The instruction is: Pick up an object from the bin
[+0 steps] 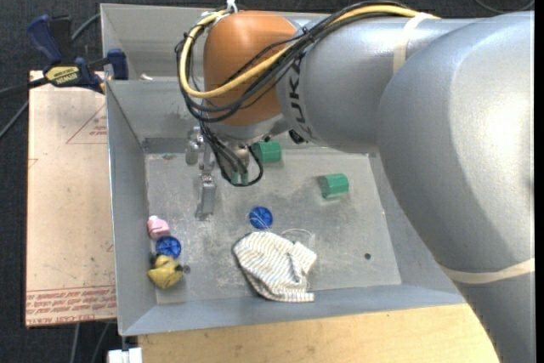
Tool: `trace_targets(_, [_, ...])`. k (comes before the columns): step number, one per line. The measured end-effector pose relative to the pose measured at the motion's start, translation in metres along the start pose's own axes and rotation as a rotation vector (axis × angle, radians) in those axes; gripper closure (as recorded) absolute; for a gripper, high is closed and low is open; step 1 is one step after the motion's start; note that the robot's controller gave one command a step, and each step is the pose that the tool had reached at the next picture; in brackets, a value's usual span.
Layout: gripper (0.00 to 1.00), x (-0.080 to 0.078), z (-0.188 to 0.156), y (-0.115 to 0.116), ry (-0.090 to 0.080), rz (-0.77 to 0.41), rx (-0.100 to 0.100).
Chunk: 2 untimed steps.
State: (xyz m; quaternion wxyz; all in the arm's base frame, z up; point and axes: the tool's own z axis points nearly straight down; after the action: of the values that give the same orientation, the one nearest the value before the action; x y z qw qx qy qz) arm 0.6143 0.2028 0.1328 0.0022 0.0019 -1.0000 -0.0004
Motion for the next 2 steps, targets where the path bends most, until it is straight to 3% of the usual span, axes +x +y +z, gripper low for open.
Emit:
trace_targets(1, [0.00,-0.001,-0.005,-0.001,-0.006,0.004,-0.001])
trace_targets(2, [0.00,0.024,0.059,-0.077,0.006,0.116,0.003])
